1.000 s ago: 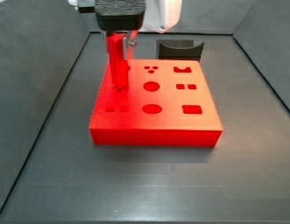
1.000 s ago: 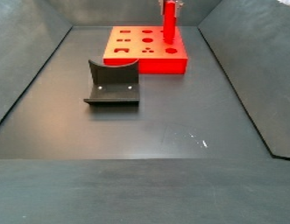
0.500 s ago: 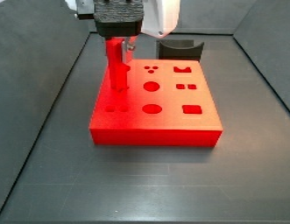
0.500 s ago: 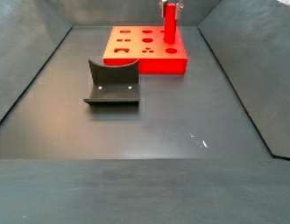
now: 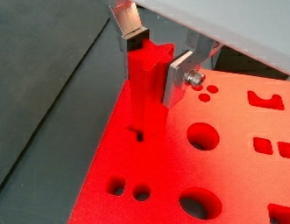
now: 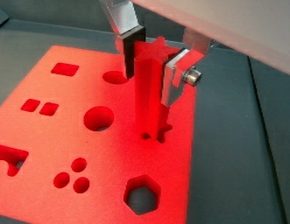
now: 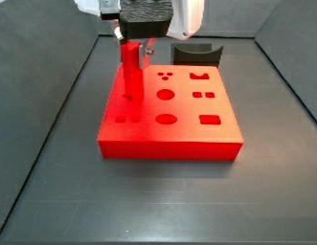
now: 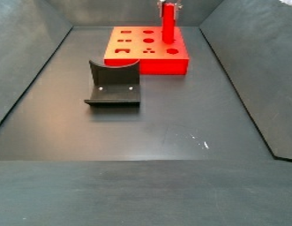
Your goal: Insert the star object.
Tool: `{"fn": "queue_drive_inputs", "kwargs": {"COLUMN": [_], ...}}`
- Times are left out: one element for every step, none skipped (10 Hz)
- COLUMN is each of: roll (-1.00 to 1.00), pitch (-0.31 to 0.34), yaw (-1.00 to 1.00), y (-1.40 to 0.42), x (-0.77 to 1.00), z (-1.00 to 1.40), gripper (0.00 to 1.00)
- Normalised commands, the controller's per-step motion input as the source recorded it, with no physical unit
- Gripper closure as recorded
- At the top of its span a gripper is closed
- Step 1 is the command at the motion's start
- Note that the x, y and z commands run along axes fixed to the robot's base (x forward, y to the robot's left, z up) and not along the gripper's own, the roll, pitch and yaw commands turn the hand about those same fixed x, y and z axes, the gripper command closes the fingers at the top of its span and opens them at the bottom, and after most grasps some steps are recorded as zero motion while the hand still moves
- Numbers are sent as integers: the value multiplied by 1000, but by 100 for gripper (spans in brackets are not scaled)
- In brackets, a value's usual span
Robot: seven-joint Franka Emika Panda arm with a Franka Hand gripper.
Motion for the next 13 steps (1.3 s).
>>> {"fn": "queue_drive_inputs", "kwargs": {"roll": [0,-37,-14,11,39,46,66,61,57,56,64,0,0], "pitch": [-21,-29,-41,-7,0,0,9,0,0,0,0,-79,-139], "yaw": [0,0,29,120,109,94,54,9,0,0,0,0,0], "y": [20,69,31,-51,-149,-134,-169,-20,0,0,0,0,0], "x": [-277,-306,-234,0,171,163,154,9,0,40,154,77,26], "z": [-20,0,0,-77,-129,-126,-97,-191,-326,-654,-960,-1000,-994], "gripper": [100,100,100,100,100,100,100,100,100,100,100,100,100]}}
